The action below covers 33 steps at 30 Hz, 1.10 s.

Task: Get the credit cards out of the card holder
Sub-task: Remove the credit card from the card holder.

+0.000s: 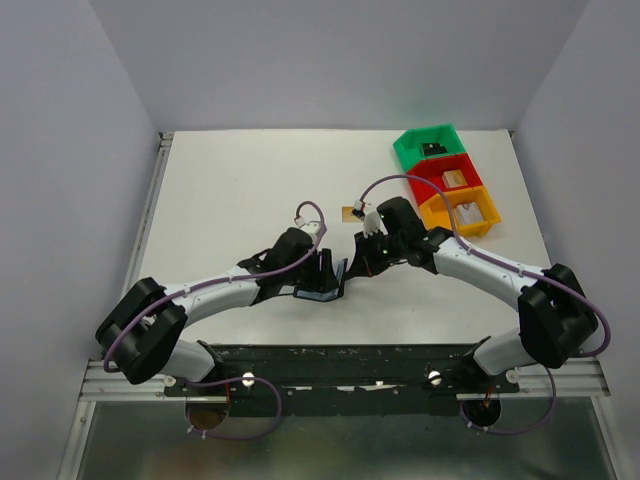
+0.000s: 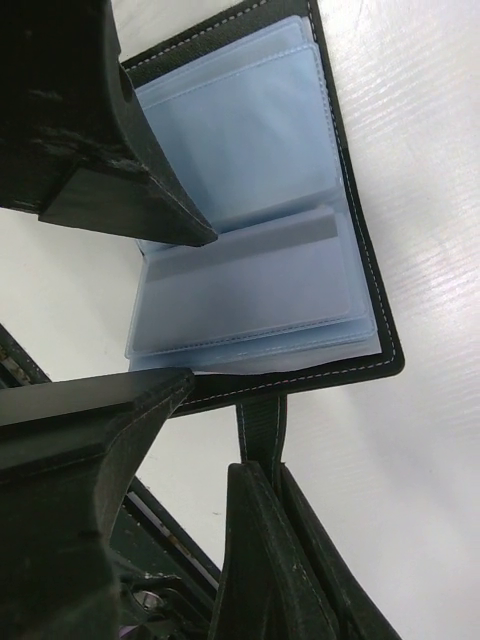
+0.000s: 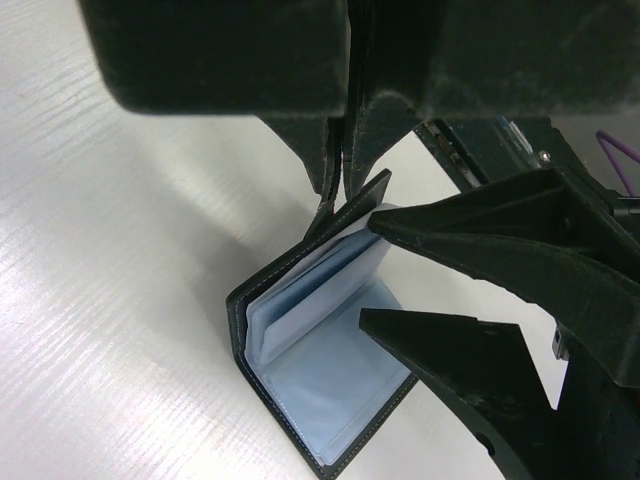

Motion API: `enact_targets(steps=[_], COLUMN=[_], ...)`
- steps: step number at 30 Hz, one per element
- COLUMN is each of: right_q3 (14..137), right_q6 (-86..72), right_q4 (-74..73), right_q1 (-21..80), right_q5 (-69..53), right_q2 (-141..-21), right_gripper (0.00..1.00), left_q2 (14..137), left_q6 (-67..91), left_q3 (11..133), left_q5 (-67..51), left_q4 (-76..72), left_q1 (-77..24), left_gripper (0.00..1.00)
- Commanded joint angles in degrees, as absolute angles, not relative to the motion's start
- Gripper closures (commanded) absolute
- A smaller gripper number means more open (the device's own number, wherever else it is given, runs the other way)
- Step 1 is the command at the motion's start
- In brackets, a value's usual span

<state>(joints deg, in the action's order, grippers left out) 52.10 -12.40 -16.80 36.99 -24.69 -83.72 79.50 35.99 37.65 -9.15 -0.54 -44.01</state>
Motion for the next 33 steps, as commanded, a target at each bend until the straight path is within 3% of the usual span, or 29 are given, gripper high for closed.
enact_targets(steps=[1, 21, 33], right_q3=[51.42, 51.33, 51.42], right_q6=[-12.48, -12.39, -12.3], right_q4=[-17.14, -17.14, -17.31], right_q1=[36.56, 36.56, 36.39], right_q5=[-24.08, -24.08, -24.17], right_q2=[-82.18, -82.0, -82.09], right_gripper=[1.0, 1.0, 1.0], left_q2=[77.26, 75.41, 75.41], left_q6=[35.95, 37.0, 36.56], left_q3=[37.71, 37.09, 38.58], left_q5=[-5.19, -0.44, 3.51], left_q4=[1.75, 4.75, 7.64], left_q1=[-44.21, -43.86, -43.86], left_gripper=[0.37, 0.36, 0.18])
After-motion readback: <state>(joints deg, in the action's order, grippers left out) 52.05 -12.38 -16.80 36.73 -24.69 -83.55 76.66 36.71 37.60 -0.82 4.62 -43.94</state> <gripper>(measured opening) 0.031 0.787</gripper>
